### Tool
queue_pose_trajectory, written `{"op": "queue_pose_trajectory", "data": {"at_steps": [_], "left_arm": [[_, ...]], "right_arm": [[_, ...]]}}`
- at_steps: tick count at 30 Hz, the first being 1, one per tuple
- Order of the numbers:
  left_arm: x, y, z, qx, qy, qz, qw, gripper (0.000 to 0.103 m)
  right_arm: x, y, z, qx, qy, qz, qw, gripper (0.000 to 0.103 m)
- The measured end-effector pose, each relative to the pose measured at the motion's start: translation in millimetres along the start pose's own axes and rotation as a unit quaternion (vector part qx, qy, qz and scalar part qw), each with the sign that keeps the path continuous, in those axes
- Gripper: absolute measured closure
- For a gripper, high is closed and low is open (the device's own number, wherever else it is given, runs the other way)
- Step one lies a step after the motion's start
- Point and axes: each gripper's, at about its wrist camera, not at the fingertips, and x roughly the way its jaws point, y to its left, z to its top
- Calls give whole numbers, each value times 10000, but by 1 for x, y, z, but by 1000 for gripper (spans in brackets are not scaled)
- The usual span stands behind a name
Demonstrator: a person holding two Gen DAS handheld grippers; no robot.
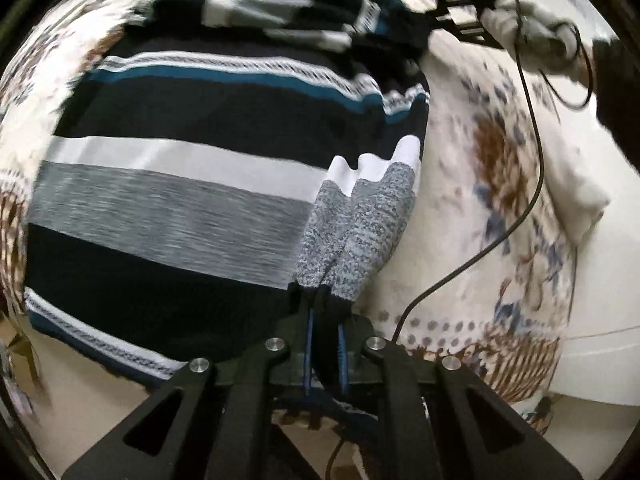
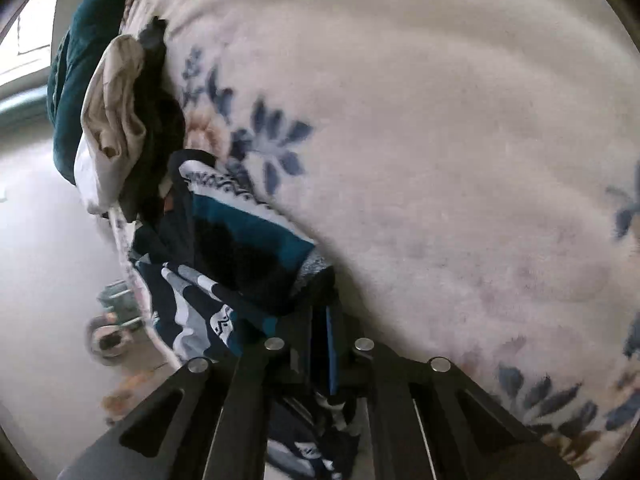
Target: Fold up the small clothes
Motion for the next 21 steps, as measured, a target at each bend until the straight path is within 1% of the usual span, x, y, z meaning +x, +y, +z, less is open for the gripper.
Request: {"op": "queue_pose_trajectory", "data": {"at_steps": [2,5,9,10,13,15,16,17,18,19,21], "left_arm": [[-12,15,1,-145,-99,-66,9998,96],[-34,53,3,-532,-243,-232,9980,96],[-65,110,9,-1063,-447,-396,9925,96],[-71,128,9,-1229,-507,-423,9902,96],[-80,174,8,-1610,-626,-498,9837,96],[-79,202,7,-1811,-635,-572,9797,96],[-77,220,6,-1945,-626,-631,9769,96],[-73,234,4,-2050,-610,-694,9744,96],[-69,245,3,-2141,-565,-778,9721,96],[-62,261,2,-2290,-507,-897,9680,96],[-52,287,-2,-2439,-423,-1053,9631,96]], "right_arm": [[-9,20,-6,-183,-151,-62,9997,98],[-26,63,-12,-551,-296,-221,9978,98],[-37,143,-24,-1109,-400,-542,9915,98],[-35,169,-27,-1243,-417,-591,9896,98],[-27,231,-34,-1483,-423,-668,9858,98],[-11,279,-39,-1759,-448,-797,9802,98],[4,305,-39,-1829,-418,-845,9786,98],[14,319,-40,-1872,-394,-887,9775,98],[30,339,-41,-1931,-397,-989,9754,98],[47,358,-41,-1969,-400,-1099,9734,98],[89,393,-39,-2082,-374,-1429,9669,98]]}}
